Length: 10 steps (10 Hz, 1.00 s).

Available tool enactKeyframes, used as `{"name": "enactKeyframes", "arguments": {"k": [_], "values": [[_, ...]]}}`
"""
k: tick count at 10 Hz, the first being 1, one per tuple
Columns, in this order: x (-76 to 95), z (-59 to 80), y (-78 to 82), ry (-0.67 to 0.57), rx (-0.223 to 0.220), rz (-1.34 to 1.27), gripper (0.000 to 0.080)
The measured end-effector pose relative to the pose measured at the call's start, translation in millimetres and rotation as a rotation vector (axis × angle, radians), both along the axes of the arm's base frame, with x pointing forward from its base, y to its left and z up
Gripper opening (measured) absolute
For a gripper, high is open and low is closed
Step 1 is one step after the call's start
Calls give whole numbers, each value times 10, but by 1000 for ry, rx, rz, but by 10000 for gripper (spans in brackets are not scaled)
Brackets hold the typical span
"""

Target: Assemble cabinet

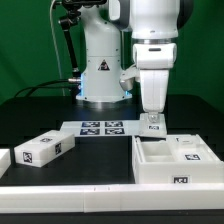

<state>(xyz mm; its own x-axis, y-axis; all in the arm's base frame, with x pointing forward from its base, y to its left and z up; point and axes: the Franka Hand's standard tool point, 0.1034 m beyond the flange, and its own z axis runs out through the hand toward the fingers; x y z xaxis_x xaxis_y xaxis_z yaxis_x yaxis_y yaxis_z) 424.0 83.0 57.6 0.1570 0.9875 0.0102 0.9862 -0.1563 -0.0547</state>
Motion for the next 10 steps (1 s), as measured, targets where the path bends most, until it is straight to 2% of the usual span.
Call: {"name": "enactKeyframes", "arguments": {"k": [1,4,8,10], "values": [[48,25,-33,10,-5,5,68],[51,15,-39,9,-4,2,68],[290,90,-141,10,-7,16,68],[277,81,-140,13,-7,16,68]]}}
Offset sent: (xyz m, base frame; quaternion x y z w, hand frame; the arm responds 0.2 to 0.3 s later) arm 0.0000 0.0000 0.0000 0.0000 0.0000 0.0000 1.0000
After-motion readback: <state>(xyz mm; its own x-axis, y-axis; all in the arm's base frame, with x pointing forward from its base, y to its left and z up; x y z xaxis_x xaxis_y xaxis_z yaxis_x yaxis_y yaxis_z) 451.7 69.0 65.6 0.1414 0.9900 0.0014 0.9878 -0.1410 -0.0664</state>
